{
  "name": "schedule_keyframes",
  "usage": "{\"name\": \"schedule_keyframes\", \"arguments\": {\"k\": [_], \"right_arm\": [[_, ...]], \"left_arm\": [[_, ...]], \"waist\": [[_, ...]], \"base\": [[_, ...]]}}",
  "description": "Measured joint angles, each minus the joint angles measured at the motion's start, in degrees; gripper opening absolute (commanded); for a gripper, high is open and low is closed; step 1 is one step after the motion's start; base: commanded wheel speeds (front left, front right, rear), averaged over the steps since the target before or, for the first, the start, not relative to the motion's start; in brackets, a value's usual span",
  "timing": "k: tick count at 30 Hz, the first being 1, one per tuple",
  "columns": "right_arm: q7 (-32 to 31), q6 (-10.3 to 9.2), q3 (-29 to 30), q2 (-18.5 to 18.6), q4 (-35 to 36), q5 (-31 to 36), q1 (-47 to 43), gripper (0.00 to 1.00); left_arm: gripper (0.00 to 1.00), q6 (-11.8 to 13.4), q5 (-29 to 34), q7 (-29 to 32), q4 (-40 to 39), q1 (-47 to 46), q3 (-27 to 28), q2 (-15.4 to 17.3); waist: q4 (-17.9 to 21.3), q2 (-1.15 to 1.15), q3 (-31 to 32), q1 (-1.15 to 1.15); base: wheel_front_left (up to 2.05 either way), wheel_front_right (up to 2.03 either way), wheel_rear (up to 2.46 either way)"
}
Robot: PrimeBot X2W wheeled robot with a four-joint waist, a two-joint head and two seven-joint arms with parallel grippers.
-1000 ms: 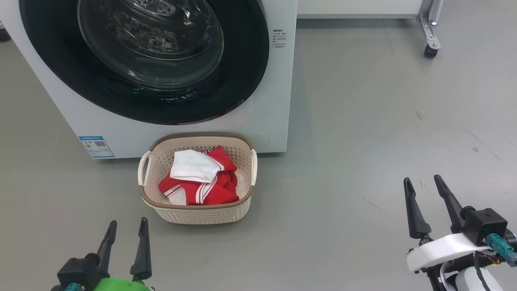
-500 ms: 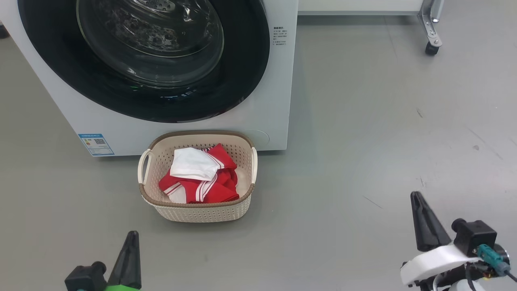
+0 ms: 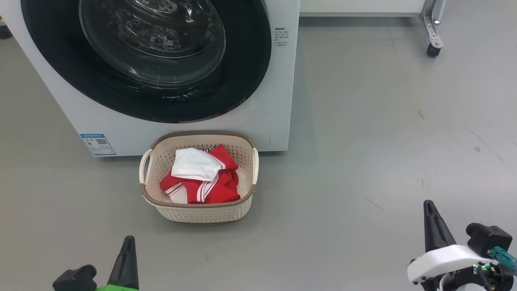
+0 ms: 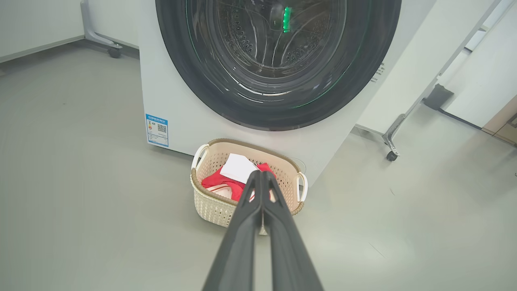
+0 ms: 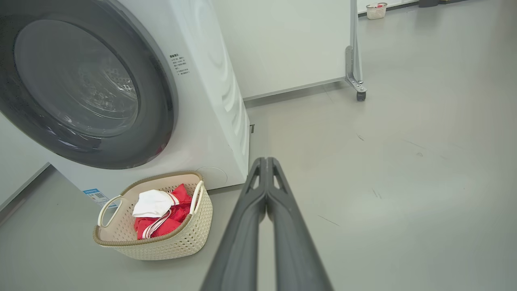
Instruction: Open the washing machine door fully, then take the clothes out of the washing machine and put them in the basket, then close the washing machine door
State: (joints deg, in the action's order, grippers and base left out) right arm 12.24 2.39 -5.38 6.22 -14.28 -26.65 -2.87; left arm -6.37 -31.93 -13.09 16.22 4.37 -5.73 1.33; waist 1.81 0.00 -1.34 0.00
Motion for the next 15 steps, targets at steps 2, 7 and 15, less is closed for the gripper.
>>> {"name": "schedule_keyframes", "arguments": {"k": [2, 7, 15], "right_arm": [[-0.43, 0.01, 0.19, -0.09, -0.02, -2.13, 0.01, 0.0], [-1.65, 0.08, 0.97, -0.42, -0.1, -5.72, 0.1, 0.0], [-3.56, 0.57, 2.37, -0.77, -0.35, -11.87, 0.79, 0.0]], "left_arm": [[0.0, 0.0, -1.9, 0.51, -0.03, -0.01, 0.12, 0.0], [0.0, 0.0, -4.97, 1.51, -0.1, -0.04, 0.48, 0.0], [0.0, 0.0, -10.63, 3.24, -0.18, -0.26, 1.67, 0.03]], "waist": [[-0.04, 0.0, 0.03, 0.0], [-0.14, 0.0, 0.1, 0.0], [-0.32, 0.0, 0.21, 0.0]], "base": [[0.0, 0.0, 0.0], [0.0, 0.0, 0.0], [0.0, 0.0, 0.0]]}}
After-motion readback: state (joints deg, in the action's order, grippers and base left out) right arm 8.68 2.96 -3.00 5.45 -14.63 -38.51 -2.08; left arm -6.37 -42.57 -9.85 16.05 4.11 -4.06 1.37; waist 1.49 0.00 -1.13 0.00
